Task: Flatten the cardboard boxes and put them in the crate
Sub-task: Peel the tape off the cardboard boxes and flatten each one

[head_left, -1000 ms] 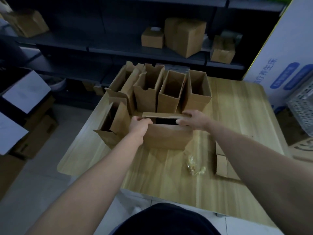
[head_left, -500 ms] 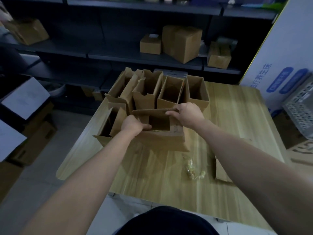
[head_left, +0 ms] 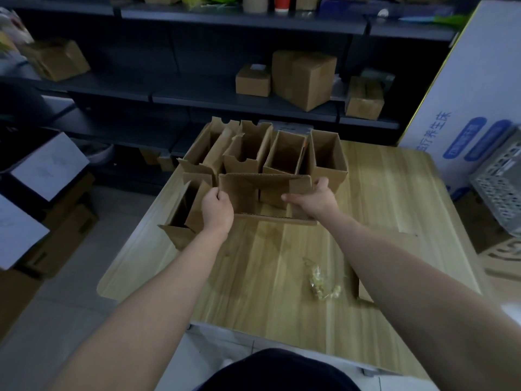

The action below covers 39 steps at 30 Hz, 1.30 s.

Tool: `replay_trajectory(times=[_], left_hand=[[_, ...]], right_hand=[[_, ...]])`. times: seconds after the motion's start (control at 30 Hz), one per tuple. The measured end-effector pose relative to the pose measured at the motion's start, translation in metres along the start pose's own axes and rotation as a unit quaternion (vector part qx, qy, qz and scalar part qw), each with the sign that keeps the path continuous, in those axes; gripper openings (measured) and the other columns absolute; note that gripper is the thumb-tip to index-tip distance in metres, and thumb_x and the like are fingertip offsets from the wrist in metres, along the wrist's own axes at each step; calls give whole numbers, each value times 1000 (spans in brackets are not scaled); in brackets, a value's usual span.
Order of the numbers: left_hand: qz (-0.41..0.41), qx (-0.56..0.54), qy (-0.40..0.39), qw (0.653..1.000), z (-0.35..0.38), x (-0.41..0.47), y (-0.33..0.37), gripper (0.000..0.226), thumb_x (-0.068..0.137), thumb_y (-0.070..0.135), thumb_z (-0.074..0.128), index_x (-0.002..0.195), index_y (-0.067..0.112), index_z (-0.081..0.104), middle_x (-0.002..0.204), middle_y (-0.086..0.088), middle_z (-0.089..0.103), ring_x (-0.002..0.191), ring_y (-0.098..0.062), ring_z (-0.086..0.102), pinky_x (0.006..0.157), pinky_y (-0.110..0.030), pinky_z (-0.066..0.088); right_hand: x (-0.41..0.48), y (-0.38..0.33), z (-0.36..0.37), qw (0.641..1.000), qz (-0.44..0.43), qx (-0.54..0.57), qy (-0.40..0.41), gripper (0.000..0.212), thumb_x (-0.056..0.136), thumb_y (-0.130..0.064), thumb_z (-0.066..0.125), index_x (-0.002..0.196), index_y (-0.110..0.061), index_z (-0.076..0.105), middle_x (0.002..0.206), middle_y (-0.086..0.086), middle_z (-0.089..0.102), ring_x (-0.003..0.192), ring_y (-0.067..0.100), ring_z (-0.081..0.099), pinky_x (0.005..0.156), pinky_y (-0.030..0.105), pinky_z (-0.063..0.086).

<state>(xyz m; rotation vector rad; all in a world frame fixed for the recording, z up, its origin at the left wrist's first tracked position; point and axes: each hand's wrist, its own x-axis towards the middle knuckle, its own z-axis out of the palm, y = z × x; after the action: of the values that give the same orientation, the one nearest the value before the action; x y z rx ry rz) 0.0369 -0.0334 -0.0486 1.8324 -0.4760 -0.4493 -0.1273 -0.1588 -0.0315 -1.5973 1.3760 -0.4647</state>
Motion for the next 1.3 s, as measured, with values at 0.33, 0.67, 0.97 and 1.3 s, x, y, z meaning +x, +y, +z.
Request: replay_trajectory(times=[0.33,0.67,0.97,1.3], left_hand=[[-44,-67,26,996,6,-7,9,31,102,18,32,119,6,55,113,-10,59,111,-23,56,100,-37,45],[-236,-292,32,926,12,11,22,30,99,15,38,118,13,60,109,-7,64,95,-22,62,83,-37,53],[-272,-246,-97,925,6,6,14,22,94,8,45,90,8,67,94,-15,69,84,-32,66,67,-41,57],[-325,27,-293,899,9,2,-11,28,84,31,68,92,6,61,89,-13,66,78,-26,63,72,-39,53]], right_hand=[[-17,-19,-15,987,-62,-95,-116,16,73,-27,67,81,-15,60,78,2,59,77,21,56,65,28,47],[-36,-29,-34,930,25,-115,-349,41,87,-43,60,120,-20,60,131,0,56,122,21,48,105,46,30],[-20,18,-56,981,147,-45,-120,64,74,-57,70,119,-14,52,110,2,59,97,23,57,86,43,45],[-22,21,-46,964,226,-22,-135,36,90,-21,65,118,-2,51,93,12,59,81,26,56,72,40,46]])
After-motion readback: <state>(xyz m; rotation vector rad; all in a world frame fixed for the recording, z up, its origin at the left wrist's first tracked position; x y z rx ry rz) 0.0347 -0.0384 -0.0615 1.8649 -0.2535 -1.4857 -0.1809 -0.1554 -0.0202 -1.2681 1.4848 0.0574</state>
